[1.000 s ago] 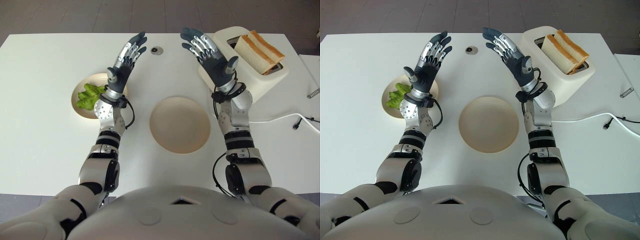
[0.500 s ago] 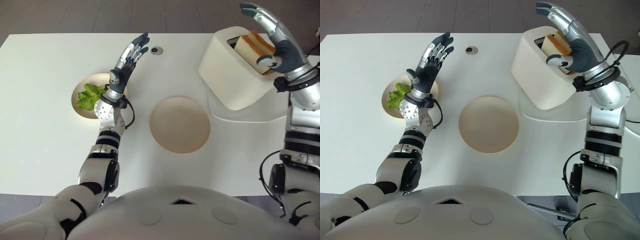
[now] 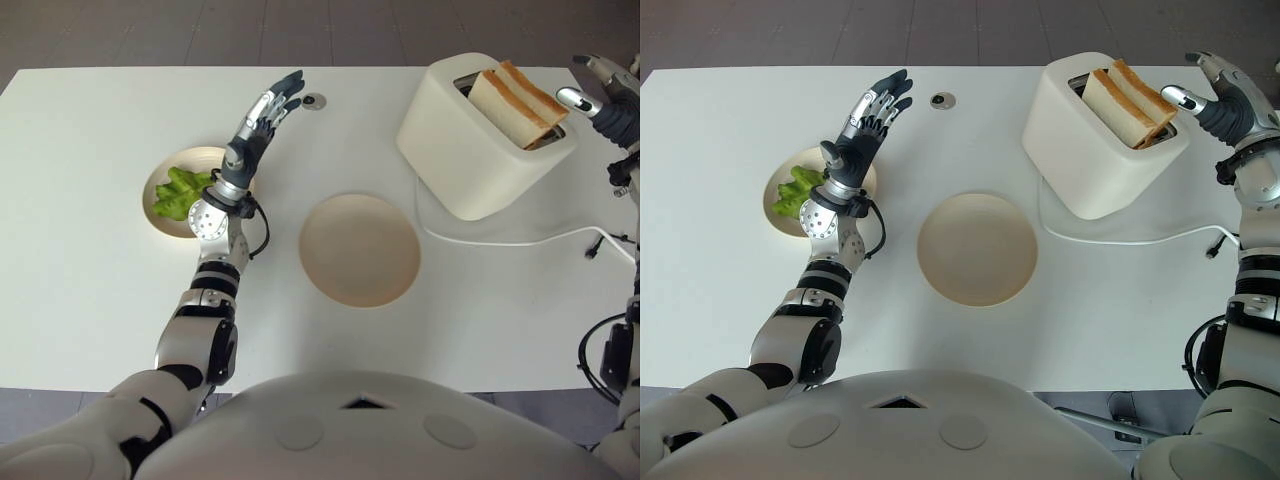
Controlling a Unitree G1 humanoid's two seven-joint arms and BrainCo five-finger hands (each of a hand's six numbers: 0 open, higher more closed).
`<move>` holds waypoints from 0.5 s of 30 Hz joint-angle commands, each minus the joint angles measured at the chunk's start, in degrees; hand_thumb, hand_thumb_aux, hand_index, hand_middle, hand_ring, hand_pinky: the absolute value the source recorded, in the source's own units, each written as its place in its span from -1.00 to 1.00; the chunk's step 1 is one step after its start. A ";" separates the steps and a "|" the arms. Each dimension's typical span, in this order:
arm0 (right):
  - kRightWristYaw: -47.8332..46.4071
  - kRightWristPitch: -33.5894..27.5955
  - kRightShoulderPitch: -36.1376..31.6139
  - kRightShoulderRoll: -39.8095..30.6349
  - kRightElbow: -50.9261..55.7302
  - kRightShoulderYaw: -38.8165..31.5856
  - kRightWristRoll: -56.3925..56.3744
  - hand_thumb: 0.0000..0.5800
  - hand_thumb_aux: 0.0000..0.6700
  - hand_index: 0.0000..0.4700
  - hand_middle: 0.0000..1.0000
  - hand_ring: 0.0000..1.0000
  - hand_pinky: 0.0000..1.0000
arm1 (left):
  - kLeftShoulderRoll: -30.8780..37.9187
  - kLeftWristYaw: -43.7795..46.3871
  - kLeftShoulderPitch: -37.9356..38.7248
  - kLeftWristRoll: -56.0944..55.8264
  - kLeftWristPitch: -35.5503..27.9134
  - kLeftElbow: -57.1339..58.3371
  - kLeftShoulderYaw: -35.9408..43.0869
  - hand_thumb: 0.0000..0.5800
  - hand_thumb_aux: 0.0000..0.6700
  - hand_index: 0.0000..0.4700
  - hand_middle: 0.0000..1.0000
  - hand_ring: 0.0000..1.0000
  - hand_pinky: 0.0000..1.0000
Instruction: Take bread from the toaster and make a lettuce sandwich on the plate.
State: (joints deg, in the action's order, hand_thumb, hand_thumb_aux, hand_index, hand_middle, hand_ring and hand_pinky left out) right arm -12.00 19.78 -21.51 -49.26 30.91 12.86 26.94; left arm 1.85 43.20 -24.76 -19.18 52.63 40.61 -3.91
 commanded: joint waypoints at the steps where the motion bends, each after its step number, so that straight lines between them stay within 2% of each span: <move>1: -0.94 0.20 0.30 -1.33 0.75 -2.38 -1.42 -0.66 -0.82 -0.82 -1.00 -1.00 -1.00 | 0.25 0.18 0.57 0.20 -0.06 0.77 0.05 -1.00 -1.00 -1.00 -1.00 -1.00 -1.00; 4: -1.90 1.21 0.71 -1.60 1.08 -4.39 -1.68 -0.82 -0.91 -0.91 -1.00 -1.00 -1.00 | 0.30 0.09 0.58 0.40 0.14 1.01 0.05 -1.00 -1.00 -1.00 -1.00 -1.00 -1.00; 5: -2.12 1.41 0.85 -1.66 1.16 -4.95 -1.92 -0.73 -0.86 -0.86 -1.00 -1.00 -1.00 | 0.31 0.05 0.58 0.49 0.22 1.12 0.05 -1.00 -1.00 -1.00 -1.00 -1.00 -1.00; 6: -2.24 1.50 1.07 -1.81 1.16 -5.37 -2.13 -0.09 -0.47 -0.47 -1.00 -1.00 -1.00 | 0.34 0.01 0.62 0.56 0.29 1.12 0.07 -1.00 -1.00 -1.00 -1.00 -1.00 -1.00; 7: -2.24 1.54 1.19 -1.96 1.24 -5.65 -2.39 0.88 0.51 0.51 -1.00 -1.00 -1.00 | 0.37 -0.01 0.65 0.61 0.35 1.13 0.09 -1.00 -1.00 -1.00 -1.00 -1.00 -1.00; 8: -1.94 1.93 1.09 -1.94 1.10 -5.35 -3.23 1.00 1.00 1.00 -1.00 -1.00 -1.00 | 0.39 -0.05 0.66 0.67 0.43 1.14 0.11 -1.00 -1.00 -1.00 -1.00 -1.00 -1.00; 9: -1.91 2.43 1.04 -1.80 0.46 -4.85 -4.56 1.00 1.00 1.00 -0.91 -0.91 -0.91 | 0.40 -0.06 0.67 0.72 0.51 1.15 0.15 -1.00 -1.00 -1.00 -1.00 -1.00 -1.00; 11: -1.40 3.56 0.72 -1.48 -1.00 -3.86 -7.18 1.00 1.00 1.00 -0.56 -0.56 -0.56 | 0.42 -0.13 0.65 0.87 0.68 1.20 0.26 -1.00 -1.00 -1.00 -1.00 -1.00 -1.00; 13: -0.51 4.53 -0.07 -0.96 -2.07 -2.71 -9.75 1.00 1.00 1.00 0.16 0.16 0.16 | 0.46 -0.18 0.61 0.94 0.86 1.40 0.30 -1.00 -1.00 -1.00 -1.00 -1.00 -1.00; 14: -0.35 4.91 -0.77 -0.13 -2.96 -1.78 -11.94 1.00 1.00 1.00 0.61 0.61 0.61 | 0.54 -0.30 0.67 1.02 0.96 1.36 0.29 -1.00 -1.00 -1.00 -1.00 -1.00 -1.00; 15: -0.47 5.35 -1.35 0.76 -4.19 -0.92 -14.40 1.00 1.00 1.00 0.91 0.91 0.91 | 0.79 -0.41 0.58 1.09 1.08 1.61 0.13 -1.00 -1.00 -1.00 -1.00 -1.00 -1.00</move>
State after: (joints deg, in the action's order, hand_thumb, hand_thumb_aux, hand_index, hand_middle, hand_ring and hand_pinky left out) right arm -12.57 24.14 -21.17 -50.65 29.19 9.93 17.31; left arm 2.05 42.96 -24.65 -19.09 53.42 41.38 -3.79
